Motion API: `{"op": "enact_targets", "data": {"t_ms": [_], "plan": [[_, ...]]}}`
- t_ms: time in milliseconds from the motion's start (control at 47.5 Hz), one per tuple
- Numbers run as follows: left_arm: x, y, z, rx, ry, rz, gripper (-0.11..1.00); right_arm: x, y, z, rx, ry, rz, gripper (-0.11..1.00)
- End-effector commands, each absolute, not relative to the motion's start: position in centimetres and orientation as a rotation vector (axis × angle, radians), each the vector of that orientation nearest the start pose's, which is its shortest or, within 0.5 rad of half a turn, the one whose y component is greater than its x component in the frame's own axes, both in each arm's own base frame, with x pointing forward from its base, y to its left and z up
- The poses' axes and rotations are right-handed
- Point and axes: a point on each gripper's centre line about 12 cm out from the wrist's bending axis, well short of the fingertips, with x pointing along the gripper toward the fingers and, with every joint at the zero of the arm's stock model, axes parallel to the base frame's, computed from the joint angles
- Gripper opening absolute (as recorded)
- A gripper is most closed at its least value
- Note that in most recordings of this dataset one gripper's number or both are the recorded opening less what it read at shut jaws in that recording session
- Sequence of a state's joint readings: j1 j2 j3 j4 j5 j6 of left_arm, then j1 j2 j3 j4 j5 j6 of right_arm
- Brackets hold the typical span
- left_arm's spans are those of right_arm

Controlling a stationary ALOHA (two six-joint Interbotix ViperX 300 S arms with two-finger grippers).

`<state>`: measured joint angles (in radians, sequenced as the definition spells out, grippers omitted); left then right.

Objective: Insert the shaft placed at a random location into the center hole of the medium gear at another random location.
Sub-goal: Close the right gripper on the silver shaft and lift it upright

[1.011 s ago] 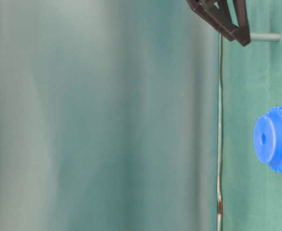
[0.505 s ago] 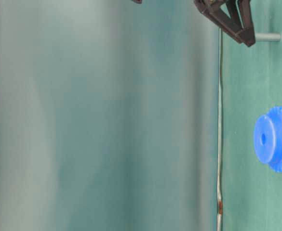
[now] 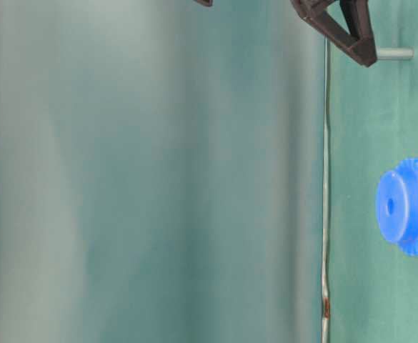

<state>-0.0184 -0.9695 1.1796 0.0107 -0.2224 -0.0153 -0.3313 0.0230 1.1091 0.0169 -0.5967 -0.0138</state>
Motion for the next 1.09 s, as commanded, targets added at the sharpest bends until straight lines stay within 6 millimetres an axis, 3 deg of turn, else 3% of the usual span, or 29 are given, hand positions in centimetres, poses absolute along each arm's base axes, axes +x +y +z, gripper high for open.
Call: {"op": "enact_targets", "data": {"t_ms": [0,484,1074], "plan": [[20.0,-0.4,29.5,-0.004,-0.04,-0.023,0.0,28.5,-10.0,10.2,0.081,0.505,-0.334,0.14],[20.0,-0.5,29.5,-0.011,-0.031,-0.025,0.0,28.9,-9.9,16.5,0.091,0.463,-0.333,0.14],[20.0,-0.5,29.4,-0.011,-0.027,-0.025,0.0,29.0,-9.6,16.9,0.097,0.464,-0.326,0.14]]}}
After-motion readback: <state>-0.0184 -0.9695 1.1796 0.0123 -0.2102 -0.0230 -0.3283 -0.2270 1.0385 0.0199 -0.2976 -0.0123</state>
